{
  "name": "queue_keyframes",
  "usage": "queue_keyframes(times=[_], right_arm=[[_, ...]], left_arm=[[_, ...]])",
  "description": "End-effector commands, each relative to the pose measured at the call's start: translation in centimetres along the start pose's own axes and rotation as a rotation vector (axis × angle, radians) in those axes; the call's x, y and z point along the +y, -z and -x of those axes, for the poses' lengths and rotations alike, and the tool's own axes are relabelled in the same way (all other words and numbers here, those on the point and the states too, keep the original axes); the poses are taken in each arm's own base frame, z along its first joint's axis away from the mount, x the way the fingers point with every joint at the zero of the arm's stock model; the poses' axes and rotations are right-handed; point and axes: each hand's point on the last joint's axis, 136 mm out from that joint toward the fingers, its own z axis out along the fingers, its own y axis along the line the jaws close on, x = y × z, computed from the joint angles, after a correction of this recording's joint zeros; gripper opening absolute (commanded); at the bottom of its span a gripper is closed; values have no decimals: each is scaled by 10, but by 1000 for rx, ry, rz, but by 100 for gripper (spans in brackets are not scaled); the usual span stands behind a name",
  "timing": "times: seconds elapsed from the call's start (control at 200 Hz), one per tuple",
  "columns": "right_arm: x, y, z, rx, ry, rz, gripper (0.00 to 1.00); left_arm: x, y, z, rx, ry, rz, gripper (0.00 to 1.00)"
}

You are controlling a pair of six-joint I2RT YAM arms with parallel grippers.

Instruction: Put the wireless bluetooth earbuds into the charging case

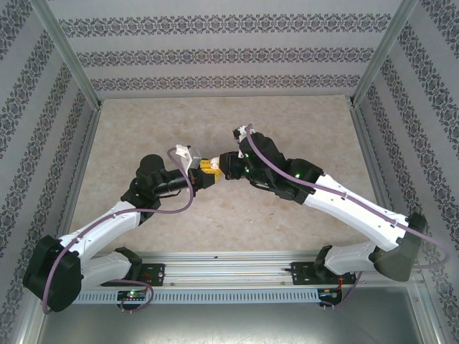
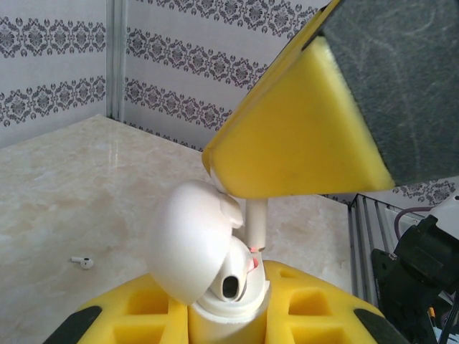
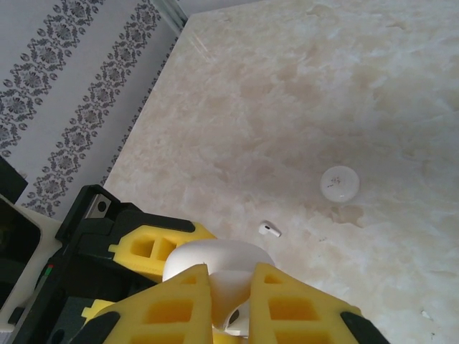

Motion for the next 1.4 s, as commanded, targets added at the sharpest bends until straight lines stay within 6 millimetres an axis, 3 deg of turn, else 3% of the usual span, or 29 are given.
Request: queue_keyframes(times=[0.0, 0.28, 0.589, 0.744, 0.939, 1.189, 1.394], right_arm=[[-11, -16, -42, 154, 16, -40, 13], [-21, -20, -43, 158, 28, -101, 13], [-22, 8, -21, 90, -14, -79, 13], [-15, 23, -21, 98, -27, -23, 13], [-5, 20, -35, 173, -54, 34, 13], [20, 26, -9, 143, -26, 91, 14], [23, 21, 2, 168, -30, 82, 14]], left_arm=[[-12, 4, 50, -130, -104, -28, 0], [-14, 6, 52, -129, -111, -26, 0], [-9, 5, 50, -119, -86, -5, 0], [-8, 4, 48, -110, -83, 0, 0], [-9, 4, 49, -111, -80, -5, 0], [-10, 5, 40, -93, -74, -12, 0], [-14, 7, 38, -84, -79, -24, 0]])
